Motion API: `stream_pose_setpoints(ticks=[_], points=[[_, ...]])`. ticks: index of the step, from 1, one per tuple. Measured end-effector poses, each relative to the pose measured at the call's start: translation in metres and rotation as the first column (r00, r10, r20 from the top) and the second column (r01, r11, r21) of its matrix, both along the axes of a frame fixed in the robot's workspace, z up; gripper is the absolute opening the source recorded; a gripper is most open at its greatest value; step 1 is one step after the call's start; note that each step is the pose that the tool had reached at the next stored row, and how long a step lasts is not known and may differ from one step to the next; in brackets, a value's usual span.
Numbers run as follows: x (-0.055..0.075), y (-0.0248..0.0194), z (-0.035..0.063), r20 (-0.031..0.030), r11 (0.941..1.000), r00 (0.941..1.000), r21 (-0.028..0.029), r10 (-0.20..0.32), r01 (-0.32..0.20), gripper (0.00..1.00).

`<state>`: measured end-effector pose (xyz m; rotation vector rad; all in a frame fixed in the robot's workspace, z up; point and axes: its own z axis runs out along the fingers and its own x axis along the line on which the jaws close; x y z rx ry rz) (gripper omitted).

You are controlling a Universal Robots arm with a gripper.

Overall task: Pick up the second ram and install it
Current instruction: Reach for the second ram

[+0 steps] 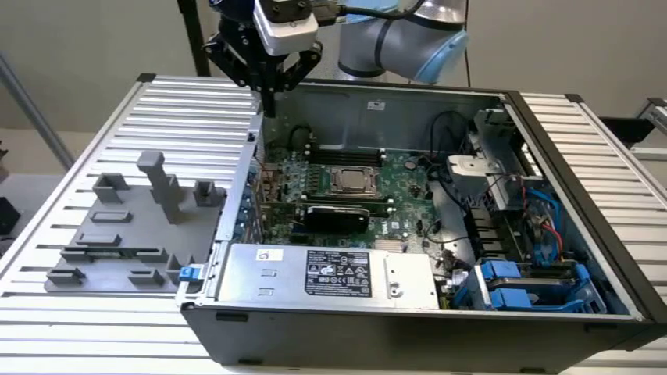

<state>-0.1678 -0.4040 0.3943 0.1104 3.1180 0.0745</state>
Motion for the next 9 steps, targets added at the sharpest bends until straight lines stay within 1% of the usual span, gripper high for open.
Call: stream_pose_setpoints(ticks=[4, 9], points=[[-0.018, -0.0018, -0.0003, 0.0000, 1.0000, 1.0000, -0.0015, 0.000, 0.000, 0.00], [-0.041, -0.0038, -0.0014, 0.0000, 1.0000, 1.0000, -0.0057, 0.000, 0.000, 0.00]])
